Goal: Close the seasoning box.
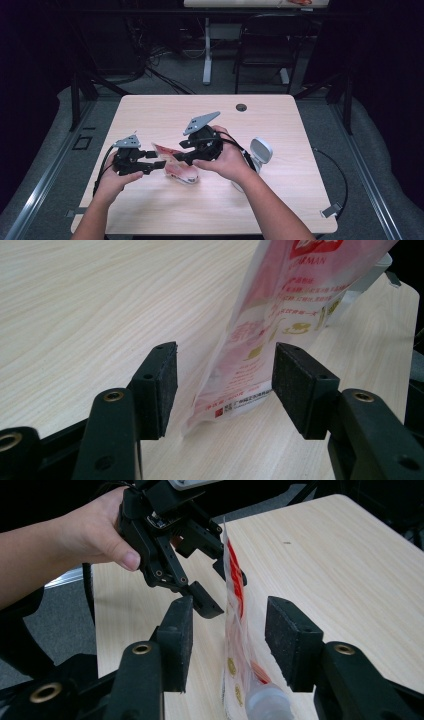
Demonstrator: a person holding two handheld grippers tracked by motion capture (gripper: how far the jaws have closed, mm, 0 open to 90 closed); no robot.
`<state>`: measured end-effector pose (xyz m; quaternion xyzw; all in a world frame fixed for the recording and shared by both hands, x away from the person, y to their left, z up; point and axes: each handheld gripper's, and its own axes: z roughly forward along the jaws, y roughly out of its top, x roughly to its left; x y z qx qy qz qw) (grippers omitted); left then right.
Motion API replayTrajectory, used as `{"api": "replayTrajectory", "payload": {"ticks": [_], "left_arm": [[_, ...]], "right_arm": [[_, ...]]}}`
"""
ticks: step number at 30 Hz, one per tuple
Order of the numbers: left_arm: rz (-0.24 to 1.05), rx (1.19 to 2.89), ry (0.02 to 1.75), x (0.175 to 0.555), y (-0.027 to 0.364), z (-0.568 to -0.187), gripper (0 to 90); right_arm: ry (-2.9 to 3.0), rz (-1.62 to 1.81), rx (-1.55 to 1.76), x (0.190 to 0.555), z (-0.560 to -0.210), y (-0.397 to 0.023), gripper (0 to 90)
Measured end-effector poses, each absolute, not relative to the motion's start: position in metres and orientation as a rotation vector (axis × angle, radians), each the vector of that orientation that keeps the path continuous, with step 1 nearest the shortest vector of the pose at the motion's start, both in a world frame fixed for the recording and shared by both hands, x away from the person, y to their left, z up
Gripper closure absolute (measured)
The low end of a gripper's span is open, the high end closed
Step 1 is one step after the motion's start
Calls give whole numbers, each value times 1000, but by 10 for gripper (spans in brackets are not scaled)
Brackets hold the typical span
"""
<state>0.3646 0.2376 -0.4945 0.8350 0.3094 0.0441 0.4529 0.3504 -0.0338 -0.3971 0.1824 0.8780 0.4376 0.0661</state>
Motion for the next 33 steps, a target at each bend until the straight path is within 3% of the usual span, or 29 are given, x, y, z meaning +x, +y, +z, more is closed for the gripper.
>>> {"api": "replayTrajectory", "payload": {"ticks": [17, 33], "left_arm": [[133, 2021, 781, 363, 245, -489, 444], [174, 2015, 796, 361, 257, -478, 452]], "right_arm": [[2541, 1358, 561, 344, -384, -48, 487], [2401, 1408, 660, 328, -382, -95, 481]]}}
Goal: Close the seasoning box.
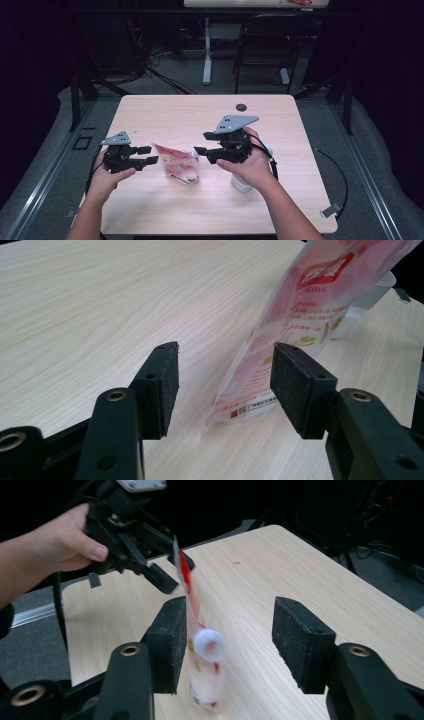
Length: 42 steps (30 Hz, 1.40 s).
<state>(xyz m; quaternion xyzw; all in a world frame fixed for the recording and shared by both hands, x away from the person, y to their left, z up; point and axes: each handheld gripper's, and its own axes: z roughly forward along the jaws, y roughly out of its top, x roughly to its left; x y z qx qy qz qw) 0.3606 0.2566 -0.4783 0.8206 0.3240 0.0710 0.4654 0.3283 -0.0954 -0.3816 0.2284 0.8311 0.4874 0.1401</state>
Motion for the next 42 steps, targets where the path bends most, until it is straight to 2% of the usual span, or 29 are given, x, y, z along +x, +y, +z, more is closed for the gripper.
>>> {"api": "replayTrajectory", "payload": {"ticks": [10, 23, 34, 42], "left_arm": [[212, 1996, 818, 359, 270, -473, 473], [235, 1965, 864, 360, 281, -470, 513], [255, 1944, 892, 358, 284, -468, 519], [267, 1937, 906, 358, 285, -467, 510]], "right_arm": [[2325, 1413, 747, 329, -391, -119, 463], [2228, 1438, 873, 324, -390, -150, 533], [2131, 1422, 916, 309, -382, -189, 628], [2110, 1379, 992, 311, -388, -217, 747]]}}
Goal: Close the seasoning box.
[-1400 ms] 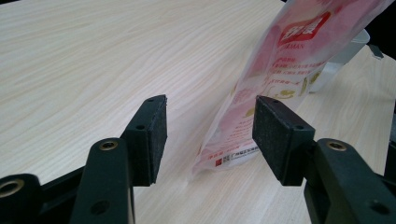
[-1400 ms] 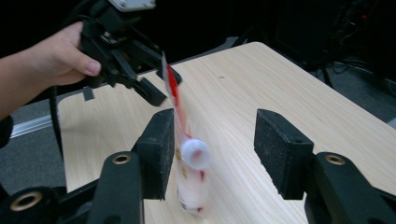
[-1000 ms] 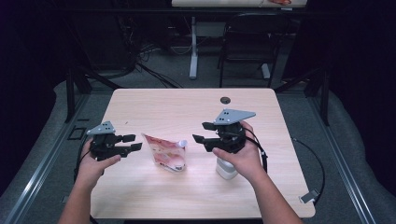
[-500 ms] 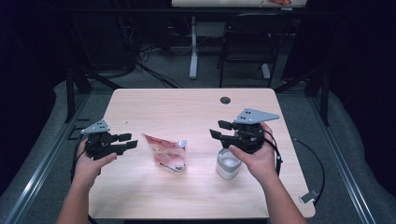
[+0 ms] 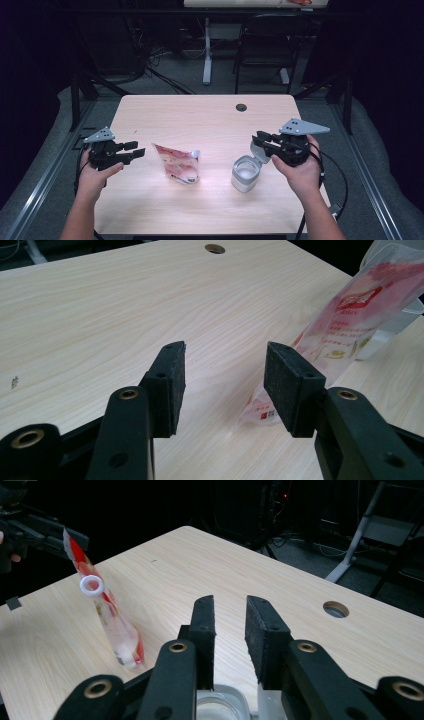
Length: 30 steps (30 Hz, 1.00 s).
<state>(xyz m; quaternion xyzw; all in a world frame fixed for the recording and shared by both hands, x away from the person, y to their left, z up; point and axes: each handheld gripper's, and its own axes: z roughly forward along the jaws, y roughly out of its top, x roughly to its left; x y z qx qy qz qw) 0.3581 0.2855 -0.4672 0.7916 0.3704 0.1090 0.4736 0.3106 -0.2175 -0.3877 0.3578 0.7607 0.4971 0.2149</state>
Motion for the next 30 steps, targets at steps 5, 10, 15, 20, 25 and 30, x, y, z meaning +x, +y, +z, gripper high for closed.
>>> {"api": "replayTrajectory", "payload": {"ticks": [5, 10, 15, 20, 25, 30], "left_arm": [[254, 1956, 905, 359, 285, -468, 503], [256, 1965, 902, 359, 284, -468, 502], [259, 1957, 905, 358, 285, -468, 500], [262, 1963, 909, 359, 284, -469, 498], [265, 1965, 913, 359, 284, -469, 497], [265, 1969, 911, 359, 285, -470, 496]], "right_arm": [[2078, 1368, 1010, 313, -387, -227, 758], [2055, 1324, 1028, 318, -385, -237, 777], [2053, 1271, 1046, 328, -387, -245, 789], [2062, 1240, 1083, 341, -391, -251, 818], [2071, 1243, 1120, 353, -395, -258, 829], [2093, 1255, 1130, 361, -399, -260, 838]]}}
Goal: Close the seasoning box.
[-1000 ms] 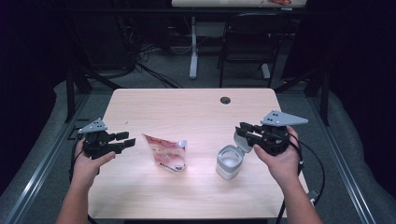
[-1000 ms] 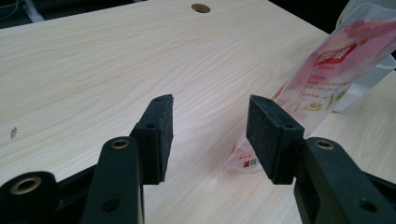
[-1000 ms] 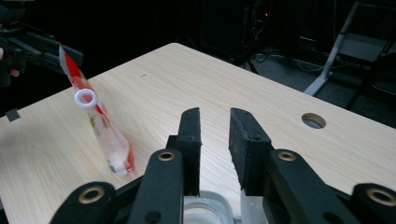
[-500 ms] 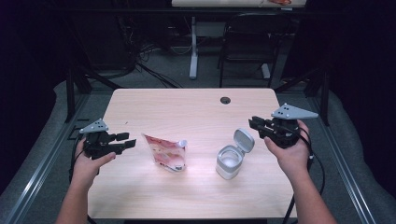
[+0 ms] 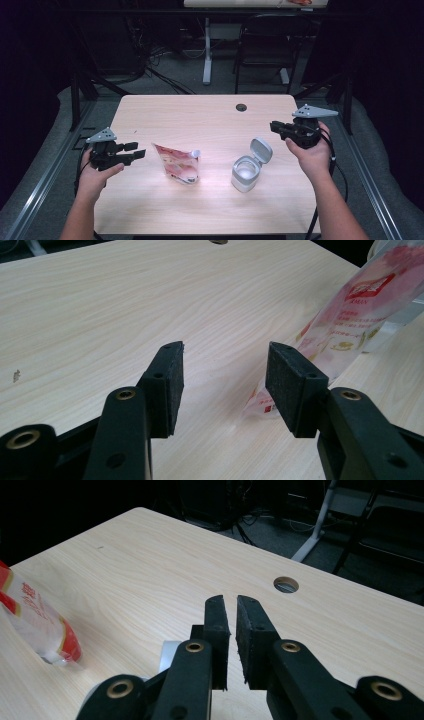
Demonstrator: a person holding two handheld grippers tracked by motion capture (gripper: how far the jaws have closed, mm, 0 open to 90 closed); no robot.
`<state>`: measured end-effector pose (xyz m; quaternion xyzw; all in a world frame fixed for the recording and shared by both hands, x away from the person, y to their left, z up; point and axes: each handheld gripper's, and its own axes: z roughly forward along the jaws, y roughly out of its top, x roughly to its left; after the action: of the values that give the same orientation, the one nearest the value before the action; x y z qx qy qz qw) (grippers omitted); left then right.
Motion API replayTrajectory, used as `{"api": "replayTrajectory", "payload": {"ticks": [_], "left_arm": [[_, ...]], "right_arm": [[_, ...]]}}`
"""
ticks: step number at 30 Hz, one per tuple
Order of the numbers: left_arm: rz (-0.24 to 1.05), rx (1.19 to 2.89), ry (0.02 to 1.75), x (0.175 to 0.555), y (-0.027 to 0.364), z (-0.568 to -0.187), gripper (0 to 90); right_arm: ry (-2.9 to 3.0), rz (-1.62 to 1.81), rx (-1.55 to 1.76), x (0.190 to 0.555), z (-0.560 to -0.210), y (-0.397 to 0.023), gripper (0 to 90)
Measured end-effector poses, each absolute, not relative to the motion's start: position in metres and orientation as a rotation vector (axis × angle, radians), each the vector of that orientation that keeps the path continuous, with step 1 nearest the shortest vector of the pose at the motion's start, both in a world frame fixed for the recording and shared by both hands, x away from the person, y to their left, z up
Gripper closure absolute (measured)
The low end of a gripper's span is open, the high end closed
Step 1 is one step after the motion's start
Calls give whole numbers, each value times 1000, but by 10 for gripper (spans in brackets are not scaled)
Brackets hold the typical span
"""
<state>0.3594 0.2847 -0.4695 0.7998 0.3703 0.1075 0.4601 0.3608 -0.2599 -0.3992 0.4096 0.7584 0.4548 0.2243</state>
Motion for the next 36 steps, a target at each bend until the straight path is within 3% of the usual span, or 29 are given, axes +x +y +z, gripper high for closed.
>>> {"api": "replayTrajectory", "payload": {"ticks": [10, 25, 36], "left_arm": [[263, 1965, 913, 359, 286, -470, 495], [260, 1973, 914, 360, 286, -471, 490], [261, 1974, 915, 360, 286, -471, 490]], "right_arm": [[2073, 1255, 1175, 370, -417, -263, 900], [2107, 1226, 1279, 371, -457, -273, 900], [2106, 1240, 1278, 367, -462, -273, 900]]}}
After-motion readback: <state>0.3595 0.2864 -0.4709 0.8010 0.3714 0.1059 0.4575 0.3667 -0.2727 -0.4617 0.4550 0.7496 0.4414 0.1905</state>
